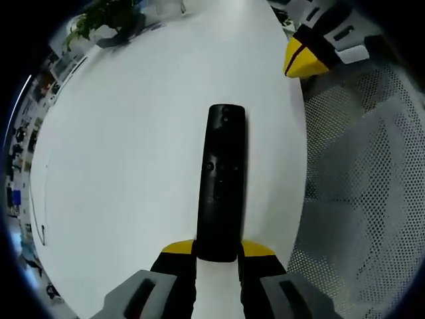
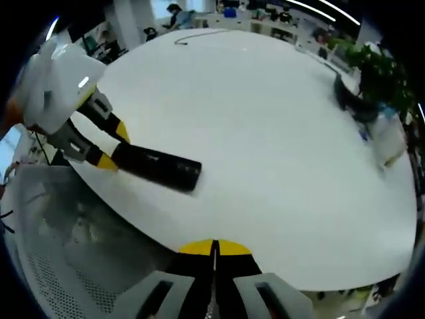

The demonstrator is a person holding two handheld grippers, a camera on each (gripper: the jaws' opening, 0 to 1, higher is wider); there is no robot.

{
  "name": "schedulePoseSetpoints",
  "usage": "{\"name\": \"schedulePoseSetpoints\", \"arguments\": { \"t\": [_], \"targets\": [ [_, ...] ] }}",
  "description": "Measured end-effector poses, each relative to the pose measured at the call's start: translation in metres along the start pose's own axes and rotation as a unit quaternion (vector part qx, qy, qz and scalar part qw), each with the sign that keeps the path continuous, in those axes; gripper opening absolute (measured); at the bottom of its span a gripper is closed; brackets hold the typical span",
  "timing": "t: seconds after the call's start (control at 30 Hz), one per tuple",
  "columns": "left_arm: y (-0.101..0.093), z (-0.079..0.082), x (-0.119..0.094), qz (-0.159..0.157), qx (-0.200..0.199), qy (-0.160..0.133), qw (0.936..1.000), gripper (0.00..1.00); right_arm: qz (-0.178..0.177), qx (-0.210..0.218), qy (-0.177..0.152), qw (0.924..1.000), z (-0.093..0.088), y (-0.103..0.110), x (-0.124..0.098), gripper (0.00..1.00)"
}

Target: Press the specified remote control buttons in sequence, fully releasing each button before pressing the next.

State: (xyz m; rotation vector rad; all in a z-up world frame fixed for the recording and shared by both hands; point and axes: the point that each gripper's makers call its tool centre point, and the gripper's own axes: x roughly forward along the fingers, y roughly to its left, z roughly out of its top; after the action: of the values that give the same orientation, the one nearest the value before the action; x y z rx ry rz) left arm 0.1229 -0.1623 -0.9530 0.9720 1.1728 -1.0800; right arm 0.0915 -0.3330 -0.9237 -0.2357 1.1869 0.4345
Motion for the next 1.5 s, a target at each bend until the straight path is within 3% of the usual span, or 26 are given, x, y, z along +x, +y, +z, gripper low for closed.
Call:
{"name": "schedulePoseSetpoints", "arguments": {
  "t": [0.33, 0.67, 0.9, 0.93, 0.97, 1.07, 1.13, 1.2, 1.33, 1.5],
  "targets": [
    [-0.025, -0.002, -0.001, -0.002, 0.018, 0.022, 0.9996, 0.22, 0.005, 0.012, -0.01, 0.9999, 0.003, -0.002, -0.002, 0.0],
    [-0.047, -0.005, -0.003, 0.002, 0.002, 0.003, 1.0, 0.23, 0.011, 0.013, -0.016, 0.9997, 0.005, -0.001, -0.002, 0.0],
    [-0.057, -0.005, -0.003, 0.007, -0.027, 0.003, 0.9996, 0.23, 0.019, 0.028, -0.028, 0.999, 0.008, -0.002, -0.005, 0.0],
    [-0.06, -0.008, -0.003, 0.016, -0.026, 0.015, 0.9994, 0.23, 0.019, 0.029, -0.029, 0.999, 0.008, -0.002, -0.005, 0.0],
    [-0.057, -0.007, -0.002, 0.045, 0.032, 0.018, 0.9983, 0.23, 0.019, 0.029, -0.03, 0.9989, 0.009, -0.002, -0.005, 0.0],
    [-0.061, -0.009, 0.0, 0.072, 0.098, 0.046, 0.9915, 0.23, 0.019, 0.03, -0.033, 0.9988, 0.009, -0.003, -0.005, 0.0],
    [-0.061, -0.009, 0.001, 0.075, 0.04, 0.039, 0.9956, 0.22, 0.019, 0.032, -0.034, 0.9987, 0.009, -0.003, -0.006, 0.0],
    [-0.058, -0.006, -0.001, 0.066, 0.023, 0.009, 0.9975, 0.21, 0.019, 0.036, -0.036, 0.9985, 0.01, -0.003, -0.006, 0.0],
    [-0.057, -0.007, -0.002, 0.054, 0.029, -0.023, 0.9979, 0.21, 0.023, 0.042, -0.034, 0.9983, 0.011, -0.003, -0.005, 0.0],
    [-0.055, -0.006, -0.003, 0.034, 0.014, -0.035, 0.9987, 0.22, 0.023, 0.041, -0.032, 0.9984, 0.012, -0.002, -0.005, 0.0]
  ]
}}
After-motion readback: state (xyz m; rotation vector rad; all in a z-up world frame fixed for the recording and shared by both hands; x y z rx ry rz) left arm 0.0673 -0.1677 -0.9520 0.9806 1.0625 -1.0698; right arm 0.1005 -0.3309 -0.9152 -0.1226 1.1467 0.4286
